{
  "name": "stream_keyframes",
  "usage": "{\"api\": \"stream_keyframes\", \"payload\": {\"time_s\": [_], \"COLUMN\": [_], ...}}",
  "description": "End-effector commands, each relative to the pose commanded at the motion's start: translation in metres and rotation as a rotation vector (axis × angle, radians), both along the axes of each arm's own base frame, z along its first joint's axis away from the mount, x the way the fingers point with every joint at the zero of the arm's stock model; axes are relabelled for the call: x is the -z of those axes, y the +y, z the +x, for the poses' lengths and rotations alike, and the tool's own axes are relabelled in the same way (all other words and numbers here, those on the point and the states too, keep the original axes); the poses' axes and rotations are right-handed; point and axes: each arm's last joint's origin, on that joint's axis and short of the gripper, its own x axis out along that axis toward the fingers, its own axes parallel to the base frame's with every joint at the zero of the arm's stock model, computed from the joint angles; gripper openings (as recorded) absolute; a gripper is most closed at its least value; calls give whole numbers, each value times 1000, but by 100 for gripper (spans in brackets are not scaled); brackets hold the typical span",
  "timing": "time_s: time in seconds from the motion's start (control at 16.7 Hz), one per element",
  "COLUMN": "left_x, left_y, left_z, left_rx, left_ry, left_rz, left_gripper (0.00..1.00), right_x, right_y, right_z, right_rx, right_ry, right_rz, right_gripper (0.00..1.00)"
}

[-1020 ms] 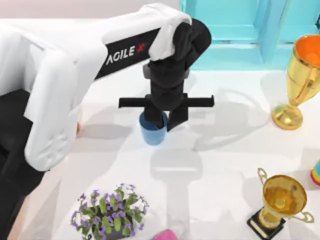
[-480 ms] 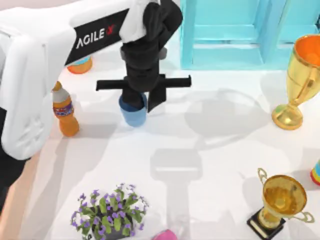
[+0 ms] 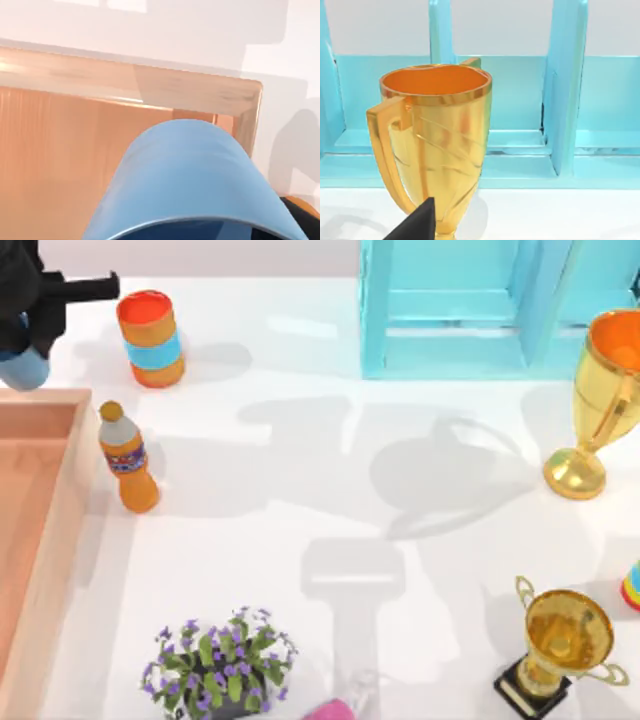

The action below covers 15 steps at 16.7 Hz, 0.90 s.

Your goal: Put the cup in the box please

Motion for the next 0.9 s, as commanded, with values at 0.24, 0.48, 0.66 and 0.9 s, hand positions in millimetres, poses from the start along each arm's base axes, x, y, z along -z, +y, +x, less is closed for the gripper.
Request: {"api": "stream_keyframes", "payload": {"time_s": [0.24, 0.48, 0.66, 0.9], "left_x": [-22, -21, -19, -18], "left_y": [65, 83, 84, 83], "left_z": [-53, -91, -96, -94], "left_rx": [41, 120, 134, 138], "left_ry": [102, 234, 256, 256], "left_rz": [21, 5, 1, 3], "left_gripper": [0, 0, 0, 0], "right_x": [0, 0, 0, 0], "right_y": [0, 0, 0, 0], "right_z": [0, 0, 0, 0], "right_rx": [0, 0, 0, 0], "right_ry": [0, 0, 0, 0], "right_rz": [0, 0, 0, 0], "right_gripper": [100, 100, 100, 100]}}
